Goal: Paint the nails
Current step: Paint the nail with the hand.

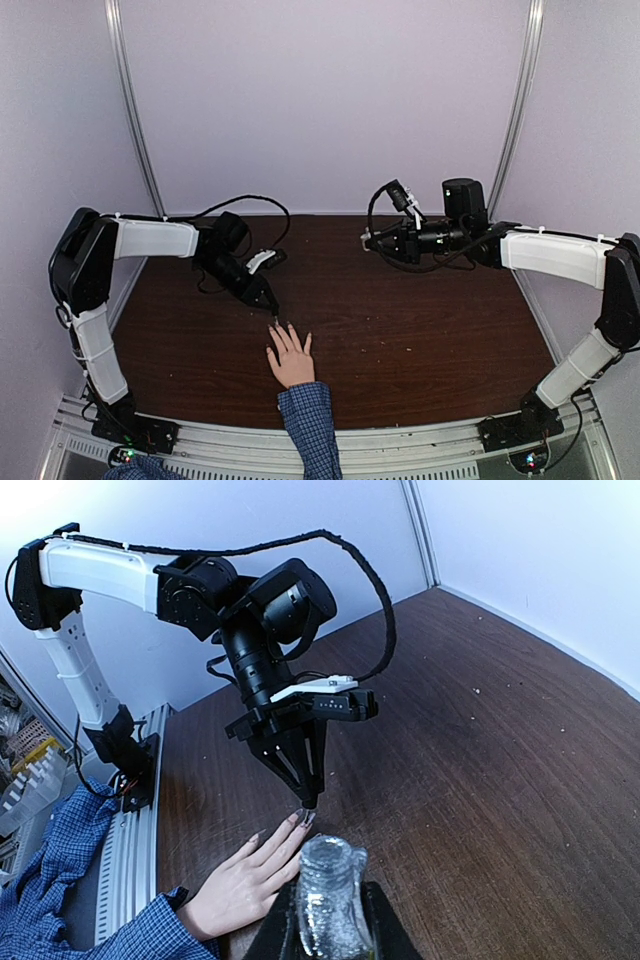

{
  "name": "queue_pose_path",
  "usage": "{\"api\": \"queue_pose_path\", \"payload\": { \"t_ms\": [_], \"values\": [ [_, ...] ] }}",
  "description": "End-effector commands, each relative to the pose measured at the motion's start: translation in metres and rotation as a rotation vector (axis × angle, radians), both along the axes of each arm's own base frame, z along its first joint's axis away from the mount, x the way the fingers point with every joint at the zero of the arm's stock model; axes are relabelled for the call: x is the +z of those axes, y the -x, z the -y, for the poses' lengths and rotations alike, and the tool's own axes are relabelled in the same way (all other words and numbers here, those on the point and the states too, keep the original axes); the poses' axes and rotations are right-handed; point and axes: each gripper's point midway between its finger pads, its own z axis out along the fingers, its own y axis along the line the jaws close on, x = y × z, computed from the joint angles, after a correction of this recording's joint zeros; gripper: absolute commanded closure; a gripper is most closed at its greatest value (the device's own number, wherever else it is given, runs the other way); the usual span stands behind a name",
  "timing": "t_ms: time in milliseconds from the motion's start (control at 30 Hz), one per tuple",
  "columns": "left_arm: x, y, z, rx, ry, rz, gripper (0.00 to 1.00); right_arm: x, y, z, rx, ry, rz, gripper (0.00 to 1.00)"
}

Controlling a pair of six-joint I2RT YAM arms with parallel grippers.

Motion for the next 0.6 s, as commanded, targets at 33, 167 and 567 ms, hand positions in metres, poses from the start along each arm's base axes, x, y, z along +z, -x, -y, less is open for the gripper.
{"api": "queue_pose_path", "payload": {
  "t_ms": [33,167,567],
  "values": [
    [-0.0022,-0.0057,0.0041,-0.009,-0.005,0.015,1.0,0.0064,-0.0023,-0.0003,0.007,-0.025,0.015,1.0],
    [-0.0036,-0.004,0.0038,-0.014,-0.007,0.01,1.0,0.0061,-0.0024,-0.0006,0.008,-0.026,0.015,1.0],
    [-0.0073,-0.0065,-0.0011,-0.001,-0.038,0.016,1.0,0.0061,-0.0024,-0.0005,0.008,-0.026,0.015,1.0]
  ]
}}
